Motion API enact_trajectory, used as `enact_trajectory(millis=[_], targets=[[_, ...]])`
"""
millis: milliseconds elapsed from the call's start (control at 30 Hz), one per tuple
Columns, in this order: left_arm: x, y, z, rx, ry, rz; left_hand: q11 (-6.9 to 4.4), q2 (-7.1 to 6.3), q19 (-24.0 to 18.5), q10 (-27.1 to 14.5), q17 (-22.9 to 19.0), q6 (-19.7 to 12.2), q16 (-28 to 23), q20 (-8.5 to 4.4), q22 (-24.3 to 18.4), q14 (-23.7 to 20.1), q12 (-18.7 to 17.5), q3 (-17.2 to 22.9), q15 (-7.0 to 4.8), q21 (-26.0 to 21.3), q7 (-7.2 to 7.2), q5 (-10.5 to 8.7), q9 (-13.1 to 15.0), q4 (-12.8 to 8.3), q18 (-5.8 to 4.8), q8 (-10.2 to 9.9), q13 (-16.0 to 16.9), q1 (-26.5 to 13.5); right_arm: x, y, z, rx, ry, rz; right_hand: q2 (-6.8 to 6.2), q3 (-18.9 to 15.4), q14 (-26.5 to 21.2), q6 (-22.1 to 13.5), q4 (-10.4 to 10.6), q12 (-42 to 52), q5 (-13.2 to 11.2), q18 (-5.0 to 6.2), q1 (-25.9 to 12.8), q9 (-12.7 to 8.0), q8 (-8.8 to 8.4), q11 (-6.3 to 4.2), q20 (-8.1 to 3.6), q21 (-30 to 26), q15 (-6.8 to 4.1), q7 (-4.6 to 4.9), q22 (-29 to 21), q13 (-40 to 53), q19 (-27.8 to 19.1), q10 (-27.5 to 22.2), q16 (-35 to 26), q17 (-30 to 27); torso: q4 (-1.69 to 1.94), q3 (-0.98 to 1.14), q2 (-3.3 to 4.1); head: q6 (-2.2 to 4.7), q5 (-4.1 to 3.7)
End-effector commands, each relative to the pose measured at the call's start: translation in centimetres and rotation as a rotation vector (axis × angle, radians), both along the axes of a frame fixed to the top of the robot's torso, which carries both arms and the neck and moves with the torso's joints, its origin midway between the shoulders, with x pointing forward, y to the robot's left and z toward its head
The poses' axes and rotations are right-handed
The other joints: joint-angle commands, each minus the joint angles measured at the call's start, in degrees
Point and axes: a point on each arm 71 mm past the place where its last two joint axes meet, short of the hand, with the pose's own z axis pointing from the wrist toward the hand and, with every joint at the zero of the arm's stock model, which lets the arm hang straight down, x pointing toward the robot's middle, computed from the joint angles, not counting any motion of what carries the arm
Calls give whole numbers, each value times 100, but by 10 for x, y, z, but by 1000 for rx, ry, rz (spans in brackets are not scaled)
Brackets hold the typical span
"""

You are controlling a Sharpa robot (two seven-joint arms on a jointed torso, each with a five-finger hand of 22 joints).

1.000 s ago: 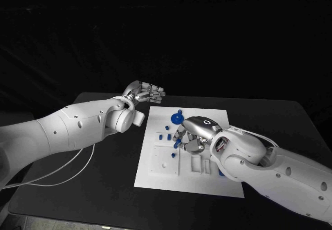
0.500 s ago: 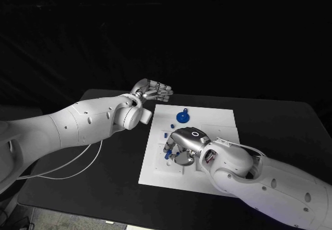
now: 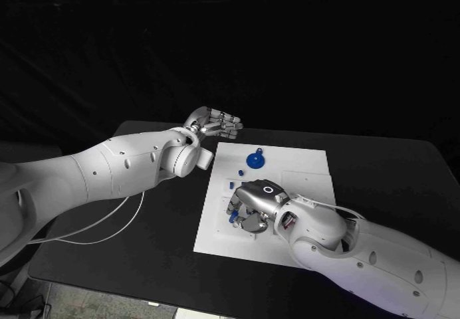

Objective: Assemble the parts on the task board

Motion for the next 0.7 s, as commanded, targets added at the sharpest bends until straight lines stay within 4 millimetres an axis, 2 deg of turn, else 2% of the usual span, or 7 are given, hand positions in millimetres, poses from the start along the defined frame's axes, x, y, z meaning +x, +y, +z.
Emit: enact_trajectory(millis=[33, 300, 700], targets=[[0, -3, 1, -11, 1, -15, 22, 34, -27, -22, 8, -33, -12, 16, -22, -27, -16, 6, 0, -5, -21, -20, 0, 45, 44, 8, 1, -1, -1, 1, -2, -20, -20, 12, 66, 22, 14, 39, -4, 21, 27, 107, 7, 8, 34, -175, -22, -22, -40, 12, 12, -14, 184, 200, -22, 8, -7, 3, -4, -18, 24], [0, -2, 1, -10, 2, -15, 22, 34, -27, -22, 8, -33, -12, 16, -22, -27, -16, 6, 0, -5, -21, -20, 0, 45, 44, 8, 1, -1, -1, -1, -4, -37, -15, 9, 72, 24, 14, 42, -14, 20, 29, 112, -2, 8, 33, -175, -20, -31, -40, 11, 30, -14, 185, 204, -23, 9, -6, 3, -4, -46, 40], [0, -1, 1, -10, 5, -14, 22, 34, -27, -22, 8, -33, -12, 16, -22, -27, -16, 6, 0, -5, -21, -20, 0, 45, 44, 8, 1, -1, -1, -5, -8, -58, -6, 3, 73, 28, 13, 48, -26, 21, 33, 115, -11, 9, 34, -177, -18, -42, -40, 10, 48, -13, 187, 210, -24, 9, -6, 2, -8, -42, 43]])
